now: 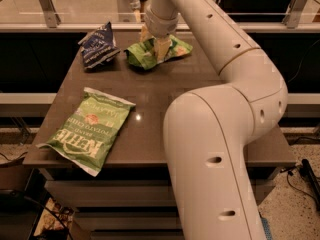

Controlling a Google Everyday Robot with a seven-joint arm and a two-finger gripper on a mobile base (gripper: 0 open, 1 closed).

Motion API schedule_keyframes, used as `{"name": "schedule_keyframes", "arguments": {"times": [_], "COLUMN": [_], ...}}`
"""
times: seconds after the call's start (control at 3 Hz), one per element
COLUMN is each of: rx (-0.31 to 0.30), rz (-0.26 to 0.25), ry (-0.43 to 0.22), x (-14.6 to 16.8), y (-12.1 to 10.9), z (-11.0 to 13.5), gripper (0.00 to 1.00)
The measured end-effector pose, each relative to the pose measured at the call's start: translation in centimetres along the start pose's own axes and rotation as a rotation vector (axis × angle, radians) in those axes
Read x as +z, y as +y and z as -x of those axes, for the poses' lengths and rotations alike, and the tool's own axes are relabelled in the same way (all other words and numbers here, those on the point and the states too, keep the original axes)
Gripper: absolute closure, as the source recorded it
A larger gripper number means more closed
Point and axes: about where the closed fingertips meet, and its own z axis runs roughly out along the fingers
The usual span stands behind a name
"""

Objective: Move green rice chip bag near blue chip bag

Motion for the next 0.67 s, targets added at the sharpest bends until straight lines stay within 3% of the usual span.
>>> {"name": "schedule_keyframes", "arguments": {"times": [0.33,0.67], "rx": [-0.001,-0.001], "rz": [-0.004,-0.004], "ry": [-0.001,-0.001], "x": [0.42,0.43], "y": [-0.19,-0.20], "z": [0.01,0.02], "gripper": [0.00,0.00]}}
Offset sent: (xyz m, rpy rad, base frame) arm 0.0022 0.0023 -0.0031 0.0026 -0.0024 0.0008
